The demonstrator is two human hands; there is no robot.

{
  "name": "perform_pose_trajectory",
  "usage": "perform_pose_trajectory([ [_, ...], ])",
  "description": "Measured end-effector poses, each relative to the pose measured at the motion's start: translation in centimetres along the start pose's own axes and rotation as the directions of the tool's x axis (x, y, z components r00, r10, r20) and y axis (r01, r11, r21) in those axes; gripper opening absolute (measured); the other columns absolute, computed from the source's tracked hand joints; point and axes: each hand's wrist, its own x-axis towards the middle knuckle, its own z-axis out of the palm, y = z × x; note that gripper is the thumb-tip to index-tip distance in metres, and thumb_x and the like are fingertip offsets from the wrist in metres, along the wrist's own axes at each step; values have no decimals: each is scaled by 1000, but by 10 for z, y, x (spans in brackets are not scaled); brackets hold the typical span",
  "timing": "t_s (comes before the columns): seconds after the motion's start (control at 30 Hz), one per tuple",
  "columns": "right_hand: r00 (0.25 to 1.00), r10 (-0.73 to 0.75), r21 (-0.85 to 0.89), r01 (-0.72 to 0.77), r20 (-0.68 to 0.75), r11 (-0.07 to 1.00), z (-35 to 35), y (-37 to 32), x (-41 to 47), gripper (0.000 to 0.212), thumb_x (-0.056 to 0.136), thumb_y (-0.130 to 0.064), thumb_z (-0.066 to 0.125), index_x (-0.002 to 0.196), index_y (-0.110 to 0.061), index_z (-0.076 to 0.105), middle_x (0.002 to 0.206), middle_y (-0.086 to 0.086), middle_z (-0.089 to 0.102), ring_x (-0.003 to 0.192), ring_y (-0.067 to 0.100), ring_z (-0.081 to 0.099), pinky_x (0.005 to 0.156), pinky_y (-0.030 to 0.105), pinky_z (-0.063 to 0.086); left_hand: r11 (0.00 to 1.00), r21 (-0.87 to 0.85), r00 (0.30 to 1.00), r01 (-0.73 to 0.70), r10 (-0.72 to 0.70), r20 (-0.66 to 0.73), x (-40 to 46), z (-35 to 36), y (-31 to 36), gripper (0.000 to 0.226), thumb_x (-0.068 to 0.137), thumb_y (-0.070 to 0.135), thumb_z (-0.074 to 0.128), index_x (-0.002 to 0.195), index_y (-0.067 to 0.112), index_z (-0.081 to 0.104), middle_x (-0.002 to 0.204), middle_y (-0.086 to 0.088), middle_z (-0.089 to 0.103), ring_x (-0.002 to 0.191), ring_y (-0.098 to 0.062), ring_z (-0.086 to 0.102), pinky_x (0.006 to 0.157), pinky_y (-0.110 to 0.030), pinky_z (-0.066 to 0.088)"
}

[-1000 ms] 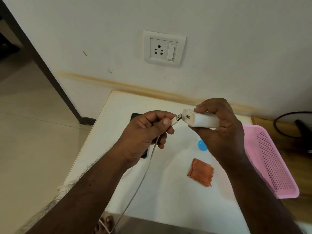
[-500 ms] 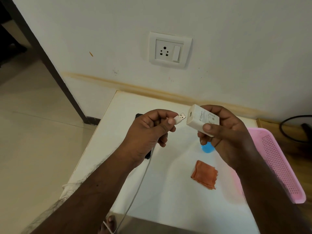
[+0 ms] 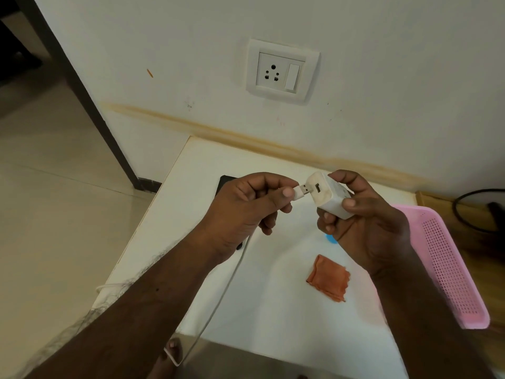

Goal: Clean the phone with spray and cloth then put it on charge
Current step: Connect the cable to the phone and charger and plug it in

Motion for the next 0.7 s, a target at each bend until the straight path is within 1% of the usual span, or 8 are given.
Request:
perform_pose_trajectory([
  [0.07,999,15,92,-19,42,996,1,2,1,42,64,-7,53,105,-12,64,93,14,60,60,22,49,53,30,44,1000,-11,1000,-5,5,6,0,0,0,29,79,30,72,101,10,76,72,-3,67,53,-16,50,50,-26,47],
  [0.13,997,21,147,-33,78,989,2,3,2,42,63,-11,64,105,-11,64,96,14,59,60,20,49,54,28,44,1000,-12,1000,-9,9,11,1,-1,0,30,79,31,73,101,11,76,72,-3,67,53,-16,50,50,-26,48],
  [0.2,995,23,169,-40,101,985,2,4,3,49,59,-18,77,105,-11,64,98,15,58,60,20,48,54,27,44,1000,-11,1000,-12,13,13,1,-1,0,30,79,31,73,100,11,76,72,-3,68,53,-17,50,50,-26,48],
  [0.27,994,27,176,-44,102,983,2,4,3,52,58,-22,80,105,-10,63,99,16,57,60,20,48,54,27,43,1000,-11,1000,-15,15,15,1,-2,0,28,81,31,75,100,11,77,72,-4,67,52,-16,50,50,-26,48],
  [0.33,996,32,183,-48,89,982,1,4,4,50,58,-18,77,105,-9,63,100,16,56,60,20,47,54,27,43,1000,-8,1000,-17,17,15,1,-2,0,28,80,32,75,100,12,77,72,-3,68,53,-16,50,50,-26,48],
  [0.47,997,39,187,-50,61,981,0,5,4,39,67,-13,54,105,-9,62,97,16,57,59,20,48,53,27,43,1000,-2,1000,-12,12,8,1,-2,0,28,79,32,73,99,13,77,72,-3,68,53,-16,50,50,-26,48],
  [0.6,997,40,159,-49,63,986,0,6,3,42,63,-10,62,104,-9,64,95,15,59,59,20,47,53,27,43,1000,8,1000,-2,2,4,1,-2,0,25,81,29,73,99,13,77,71,-3,67,52,-15,51,50,-26,48],
  [0.7,999,40,72,-40,12,997,-1,3,3,39,67,-5,53,103,-11,66,92,15,61,58,21,49,52,28,42,1000,30,1000,9,-9,-13,1,-1,-2,15,87,20,73,99,12,77,71,-4,68,51,-14,50,50,-26,47],
])
